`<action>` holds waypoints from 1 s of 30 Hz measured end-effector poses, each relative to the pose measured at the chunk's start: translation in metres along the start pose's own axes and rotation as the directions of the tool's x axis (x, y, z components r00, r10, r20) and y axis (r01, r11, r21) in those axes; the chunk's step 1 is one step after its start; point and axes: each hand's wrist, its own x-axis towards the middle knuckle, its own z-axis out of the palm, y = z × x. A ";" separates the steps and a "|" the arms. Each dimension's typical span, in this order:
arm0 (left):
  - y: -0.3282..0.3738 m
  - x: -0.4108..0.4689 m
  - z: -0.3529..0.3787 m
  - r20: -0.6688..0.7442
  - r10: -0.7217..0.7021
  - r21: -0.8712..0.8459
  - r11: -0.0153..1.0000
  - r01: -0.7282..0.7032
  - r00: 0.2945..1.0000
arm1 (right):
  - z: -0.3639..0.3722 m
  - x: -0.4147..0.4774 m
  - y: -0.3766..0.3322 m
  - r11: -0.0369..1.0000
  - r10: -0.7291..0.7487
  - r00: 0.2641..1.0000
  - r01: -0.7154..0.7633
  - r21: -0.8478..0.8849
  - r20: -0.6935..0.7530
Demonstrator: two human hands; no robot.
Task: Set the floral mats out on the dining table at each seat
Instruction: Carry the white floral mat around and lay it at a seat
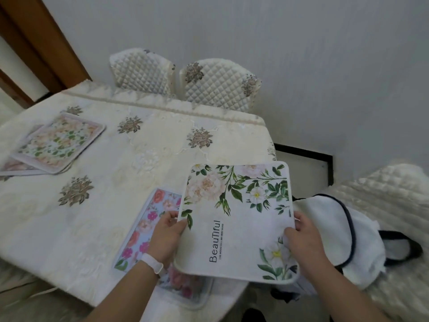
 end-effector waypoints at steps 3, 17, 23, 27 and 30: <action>0.017 0.026 0.028 -0.038 -0.009 0.069 0.998 0.011 0.999 | -0.005 0.040 -0.002 0.998 0.040 0.999 -0.041 0.039 0.026; 0.072 0.118 0.093 -0.120 -0.032 0.156 0.986 0.051 0.992 | 0.006 0.158 -0.037 0.994 0.067 0.995 -0.073 0.078 0.075; 0.074 0.153 0.093 -0.115 -0.078 0.179 0.979 0.098 0.990 | 0.027 0.182 -0.042 0.992 0.067 0.996 -0.073 0.107 0.058; 0.067 0.174 0.090 -0.109 -0.095 0.228 0.967 0.118 0.990 | 0.042 0.187 -0.038 0.990 0.087 0.995 -0.091 0.106 0.046; 0.056 0.181 0.081 -0.114 -0.111 0.268 0.953 0.138 0.987 | 0.049 0.180 -0.030 0.989 0.116 0.992 -0.121 0.083 0.058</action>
